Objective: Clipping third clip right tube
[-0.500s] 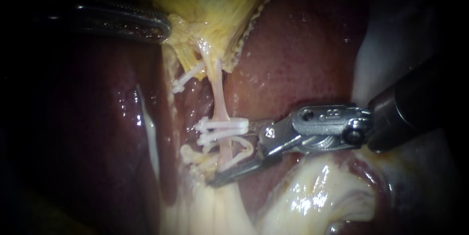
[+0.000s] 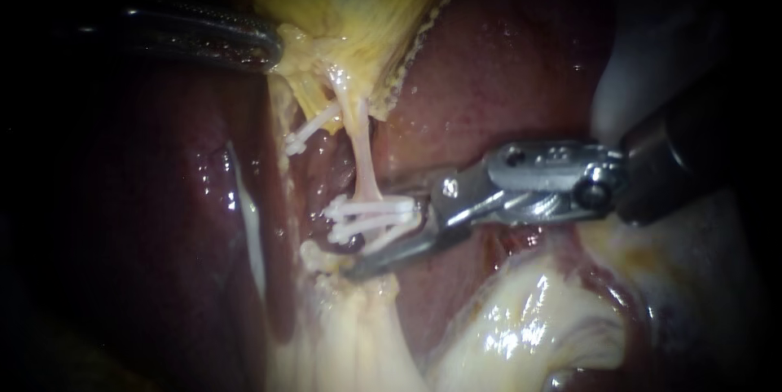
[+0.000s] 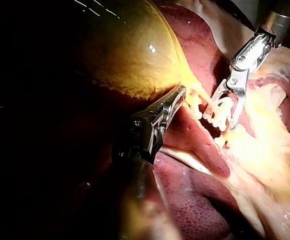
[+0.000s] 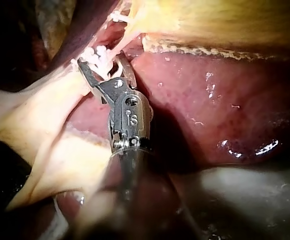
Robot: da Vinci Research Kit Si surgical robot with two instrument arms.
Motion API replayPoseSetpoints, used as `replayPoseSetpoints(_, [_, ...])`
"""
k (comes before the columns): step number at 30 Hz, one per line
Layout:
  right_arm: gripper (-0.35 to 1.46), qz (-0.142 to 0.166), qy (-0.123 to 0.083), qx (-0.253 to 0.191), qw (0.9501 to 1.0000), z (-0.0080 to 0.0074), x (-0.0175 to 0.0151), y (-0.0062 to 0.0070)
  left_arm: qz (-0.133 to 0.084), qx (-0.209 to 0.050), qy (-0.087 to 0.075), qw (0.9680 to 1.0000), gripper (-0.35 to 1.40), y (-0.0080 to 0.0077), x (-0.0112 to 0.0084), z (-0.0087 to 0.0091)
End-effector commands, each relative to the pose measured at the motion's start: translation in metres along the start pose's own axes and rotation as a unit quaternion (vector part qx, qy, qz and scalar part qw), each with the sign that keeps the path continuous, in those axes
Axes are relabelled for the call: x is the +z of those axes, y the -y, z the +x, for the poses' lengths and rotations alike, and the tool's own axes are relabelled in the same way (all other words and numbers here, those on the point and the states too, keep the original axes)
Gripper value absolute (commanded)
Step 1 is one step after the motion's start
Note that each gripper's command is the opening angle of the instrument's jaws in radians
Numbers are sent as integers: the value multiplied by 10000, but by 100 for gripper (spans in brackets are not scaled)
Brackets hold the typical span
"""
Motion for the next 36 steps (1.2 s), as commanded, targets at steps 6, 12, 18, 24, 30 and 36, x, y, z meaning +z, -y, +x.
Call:
replayPoseSetpoints(6, [49,11,-447,57,9990,31,-6,-9,-2,0,0,10000,-35,0,0,0])
replayPoseSetpoints(12, [49,18,-559,80,9984,38,-4,-12,-2,0,0,10000,-35,0,1,1])
replayPoseSetpoints(18, [49,50,-702,80,9975,38,-3,-12,-3,0,0,10000,-35,0,0,1])
replayPoseSetpoints(24, [48,446,-1349,500,9886,39,-2,-12,-2,-30,1,10000,-35,0,0,1])
replayPoseSetpoints(30, [47,881,-1650,942,9778,40,-4,-9,-2,-29,1,10000,-35,-1,0,1])
replayPoseSetpoints(36, [43,1014,-1698,1019,9749,43,-7,-8,-2,-29,1,10000,-35,-1,0,2])
